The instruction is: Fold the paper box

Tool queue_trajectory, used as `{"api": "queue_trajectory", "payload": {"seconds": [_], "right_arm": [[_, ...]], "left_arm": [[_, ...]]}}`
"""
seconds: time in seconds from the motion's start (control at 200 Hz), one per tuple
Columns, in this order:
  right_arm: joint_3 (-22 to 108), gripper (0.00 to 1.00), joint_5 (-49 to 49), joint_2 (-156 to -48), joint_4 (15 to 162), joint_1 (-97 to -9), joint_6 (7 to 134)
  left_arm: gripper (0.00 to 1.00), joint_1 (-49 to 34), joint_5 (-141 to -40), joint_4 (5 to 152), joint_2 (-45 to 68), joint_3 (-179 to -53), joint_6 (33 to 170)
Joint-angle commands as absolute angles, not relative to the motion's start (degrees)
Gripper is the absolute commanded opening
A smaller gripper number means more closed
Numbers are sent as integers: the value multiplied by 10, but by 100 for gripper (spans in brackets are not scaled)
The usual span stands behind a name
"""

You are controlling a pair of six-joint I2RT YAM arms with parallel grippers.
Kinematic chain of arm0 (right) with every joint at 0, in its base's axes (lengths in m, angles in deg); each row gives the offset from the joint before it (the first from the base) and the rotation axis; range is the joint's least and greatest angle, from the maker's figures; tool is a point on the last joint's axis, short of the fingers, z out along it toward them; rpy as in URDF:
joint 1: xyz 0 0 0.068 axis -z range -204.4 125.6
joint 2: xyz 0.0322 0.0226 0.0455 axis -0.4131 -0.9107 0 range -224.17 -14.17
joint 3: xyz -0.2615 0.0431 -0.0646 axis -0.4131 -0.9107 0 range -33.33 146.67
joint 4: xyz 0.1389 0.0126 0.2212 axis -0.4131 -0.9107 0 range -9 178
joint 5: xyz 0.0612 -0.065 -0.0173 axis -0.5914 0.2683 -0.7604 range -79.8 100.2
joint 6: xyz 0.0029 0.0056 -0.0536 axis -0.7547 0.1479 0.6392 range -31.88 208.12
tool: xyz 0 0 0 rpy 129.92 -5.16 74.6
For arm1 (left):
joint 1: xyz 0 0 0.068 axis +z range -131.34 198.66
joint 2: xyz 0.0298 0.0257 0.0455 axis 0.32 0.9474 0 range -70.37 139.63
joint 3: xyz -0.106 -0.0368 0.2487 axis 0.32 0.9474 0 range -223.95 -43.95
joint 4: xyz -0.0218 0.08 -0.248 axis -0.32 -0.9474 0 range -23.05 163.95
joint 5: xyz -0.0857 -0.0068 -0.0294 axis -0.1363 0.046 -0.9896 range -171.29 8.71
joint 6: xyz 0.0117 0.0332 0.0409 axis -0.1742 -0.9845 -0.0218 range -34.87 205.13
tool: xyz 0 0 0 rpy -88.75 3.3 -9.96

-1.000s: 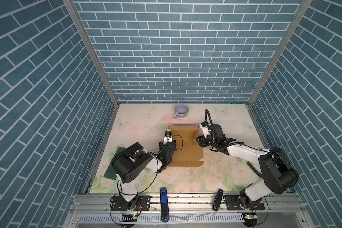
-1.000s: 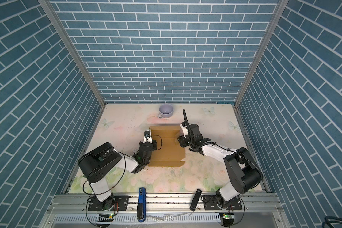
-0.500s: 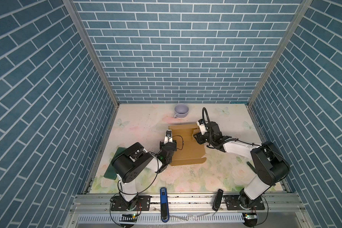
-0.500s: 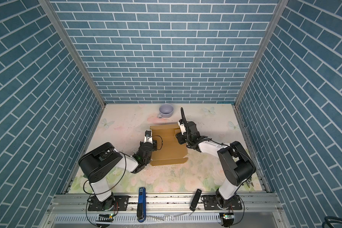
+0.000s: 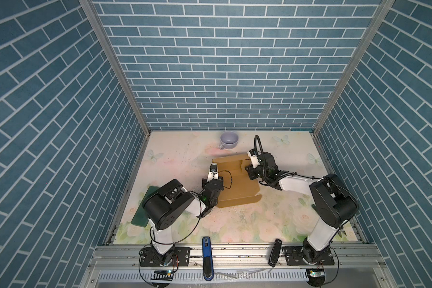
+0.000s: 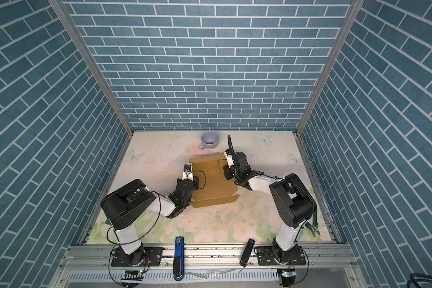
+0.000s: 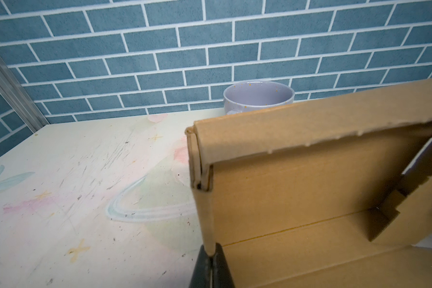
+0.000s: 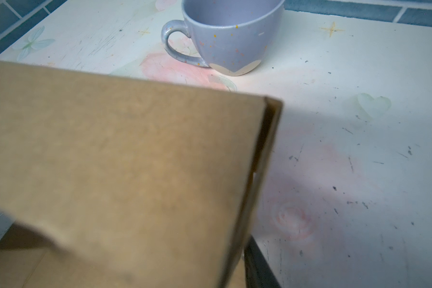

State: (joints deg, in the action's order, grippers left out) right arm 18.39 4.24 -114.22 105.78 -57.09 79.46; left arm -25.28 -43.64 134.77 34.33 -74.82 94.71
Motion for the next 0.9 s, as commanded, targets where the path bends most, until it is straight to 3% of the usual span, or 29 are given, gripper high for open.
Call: {"api": "queue_trajectory", "payload": {"seconds": [0.0,0.135,0.895], "right_arm": [[207,24,17,-1155,1091,-579,810],[202,21,15,-1154,1097,-580,808],[169,36,48,-1127,1178,-577,864]], "left_arm": [[0,-256,-466,1271,369,-750,937],[0,-255,-465,1265,368,-758,934],[0,-251,-476,1282,375,-752,936]]}}
